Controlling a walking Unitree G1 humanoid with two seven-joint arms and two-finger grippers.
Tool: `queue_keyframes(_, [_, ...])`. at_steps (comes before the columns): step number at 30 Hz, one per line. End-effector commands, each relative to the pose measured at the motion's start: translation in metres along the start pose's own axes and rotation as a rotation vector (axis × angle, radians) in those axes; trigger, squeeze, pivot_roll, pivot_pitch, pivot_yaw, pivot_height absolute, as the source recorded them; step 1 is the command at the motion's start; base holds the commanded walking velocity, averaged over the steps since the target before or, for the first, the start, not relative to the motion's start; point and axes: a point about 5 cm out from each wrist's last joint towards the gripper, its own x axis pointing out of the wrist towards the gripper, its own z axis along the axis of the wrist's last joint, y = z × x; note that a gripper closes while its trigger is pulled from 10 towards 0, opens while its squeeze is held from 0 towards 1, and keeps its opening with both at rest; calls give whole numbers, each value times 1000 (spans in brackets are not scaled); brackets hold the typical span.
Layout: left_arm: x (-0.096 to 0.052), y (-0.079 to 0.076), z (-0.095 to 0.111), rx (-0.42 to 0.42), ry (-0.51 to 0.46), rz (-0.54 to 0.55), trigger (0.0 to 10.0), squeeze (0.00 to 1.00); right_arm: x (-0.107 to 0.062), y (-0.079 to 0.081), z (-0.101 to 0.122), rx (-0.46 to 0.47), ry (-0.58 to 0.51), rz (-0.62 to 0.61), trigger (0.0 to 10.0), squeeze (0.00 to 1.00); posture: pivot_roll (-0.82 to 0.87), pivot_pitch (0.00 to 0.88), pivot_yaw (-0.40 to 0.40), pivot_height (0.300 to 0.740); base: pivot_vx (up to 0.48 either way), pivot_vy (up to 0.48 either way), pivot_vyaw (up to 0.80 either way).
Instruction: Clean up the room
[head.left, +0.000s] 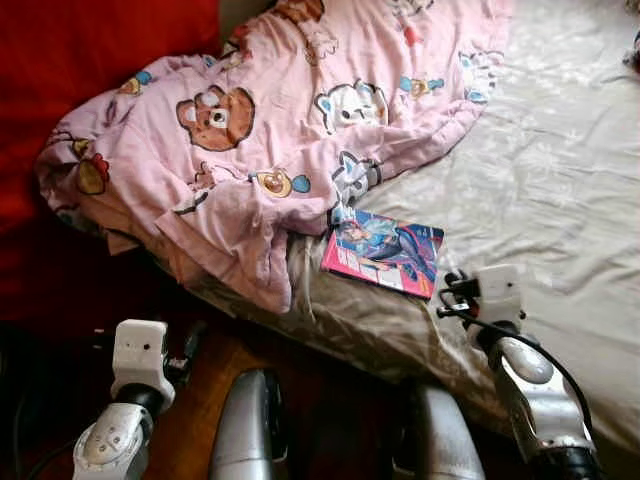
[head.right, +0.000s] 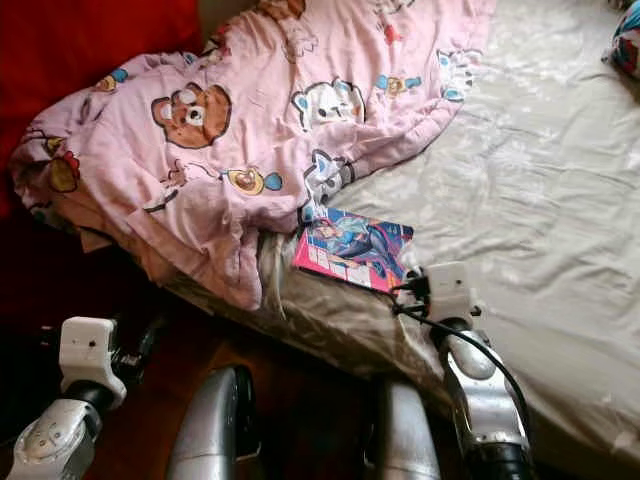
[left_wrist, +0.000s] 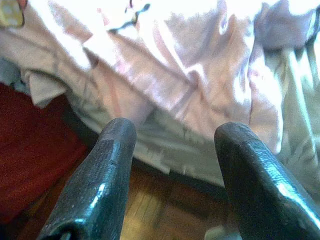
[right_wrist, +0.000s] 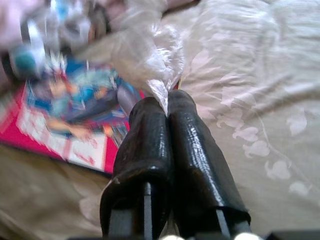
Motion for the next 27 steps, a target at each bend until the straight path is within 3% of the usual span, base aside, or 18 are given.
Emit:
queue_keyframes(1, [-1, 5, -12, -11, 32, 35, 10000, 0, -8, -11, -9, 51, 5, -56, 10000, 0, 47, 104, 4, 594, 0, 0, 0])
queue_keyframes(4, [3, 4, -22, -33, 56, 43, 10000, 0, -12, -21, -24, 70, 34, -135, 10000, 0, 29, 71, 9, 594, 0, 0, 0])
queue_keyframes(8, [7, 5, -35, -39, 91, 51, 10000, 0, -17, -33, -45, 199, 82, -233, 10000, 0, 15, 42, 9, 604, 0, 0, 0])
queue_keyframes(13, [10, 9, -58, -117, 158, 104, 10000, 0, -26, -35, -76, 176, 186, -232, 10000, 0, 14, 0, 2, 639, 0, 0, 0])
queue_keyframes(17, [5, 10, -78, -104, 223, 114, 10000, 0, -33, -36, -98, 118, 288, -234, 10000, 0, 10, 0, -7, 659, 0, 0, 0])
queue_keyframes(20, [-1, 9, -100, -140, 304, 138, 10000, 0, -42, -38, -117, 128, 387, -254, 10000, 0, 20, 0, -17, 679, 0, 0, 0])
queue_keyframes(27, [-11, 1, -129, -137, 461, 112, 10000, 0, -57, -29, -142, 180, 523, -263, 10000, 0, 24, 0, -31, 719, 0, 0, 0])
